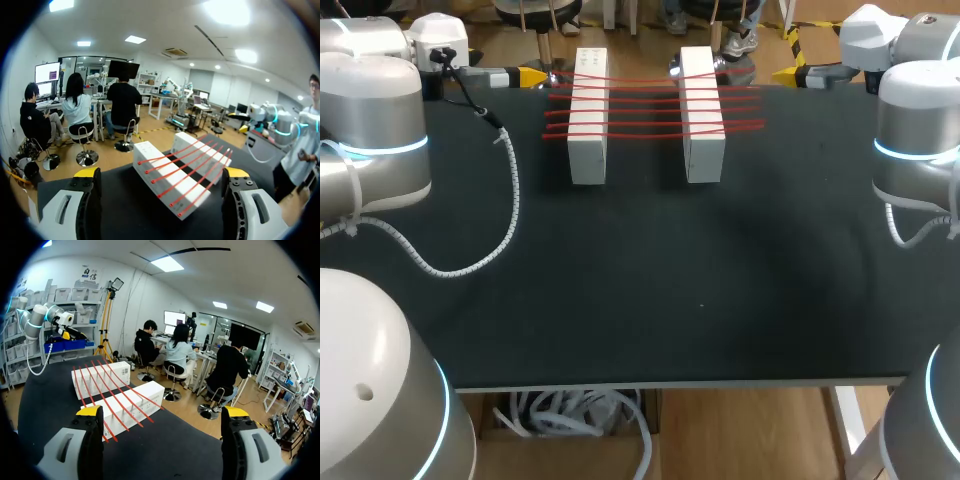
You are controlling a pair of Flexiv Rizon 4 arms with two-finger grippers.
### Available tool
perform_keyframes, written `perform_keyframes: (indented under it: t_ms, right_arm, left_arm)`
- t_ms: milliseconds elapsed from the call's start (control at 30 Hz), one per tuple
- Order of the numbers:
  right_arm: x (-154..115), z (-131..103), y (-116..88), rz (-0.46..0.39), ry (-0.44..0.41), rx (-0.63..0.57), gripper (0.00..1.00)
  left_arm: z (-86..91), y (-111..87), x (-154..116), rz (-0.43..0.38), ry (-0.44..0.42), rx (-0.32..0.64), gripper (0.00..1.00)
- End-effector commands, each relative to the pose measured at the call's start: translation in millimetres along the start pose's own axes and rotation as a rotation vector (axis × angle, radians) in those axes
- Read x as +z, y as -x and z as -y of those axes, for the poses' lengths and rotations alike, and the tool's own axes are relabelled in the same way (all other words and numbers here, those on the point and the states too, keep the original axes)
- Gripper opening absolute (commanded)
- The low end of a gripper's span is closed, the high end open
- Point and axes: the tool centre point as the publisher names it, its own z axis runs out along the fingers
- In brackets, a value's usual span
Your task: Grab the tape and strap the tape.
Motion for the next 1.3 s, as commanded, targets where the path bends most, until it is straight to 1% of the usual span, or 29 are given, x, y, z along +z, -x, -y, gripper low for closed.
perform_keyframes:
  t_ms: [33,500,600,667,733,833,967,1000,1033,1300]
  right_arm:
    - [0,0,0,0.000,0.000,0.000,1.00]
    - [0,0,0,0.000,0.000,0.000,1.00]
    - [0,0,0,0.000,0.000,0.000,1.00]
    - [0,0,0,0.000,0.000,0.000,1.00]
    - [0,0,0,0.000,0.000,0.000,1.00]
    - [0,0,0,0.000,0.000,0.000,1.00]
    - [0,0,0,0.000,0.000,0.000,1.00]
    - [0,0,0,0.000,0.000,0.000,1.00]
    - [0,0,0,0.000,0.000,0.000,1.00]
    - [0,0,0,0.000,0.000,0.000,1.00]
  left_arm:
    - [0.0,0.0,0,0.000,0.000,0.000,1.00]
    - [0.0,0.0,0,0.000,0.000,0.000,1.00]
    - [-0.3,-5.4,2,-0.056,0.027,0.067,1.00]
    - [-2.6,-11.0,2,-0.098,0.021,0.123,1.00]
    - [-6.6,-17.5,0,-0.141,0.010,0.171,1.00]
    - [-15.6,-27.7,-2,-0.206,0.007,0.209,1.00]
    - [-21.5,-44.2,-6,-0.283,-0.049,0.294,1.00]
    - [-21.9,-49.3,-8,-0.295,-0.046,0.324,1.00]
    - [-23.8,-52.9,-10,-0.311,-0.008,0.328,1.00]
    - [-23.8,-52.9,-10,-0.311,-0.008,0.328,1.00]
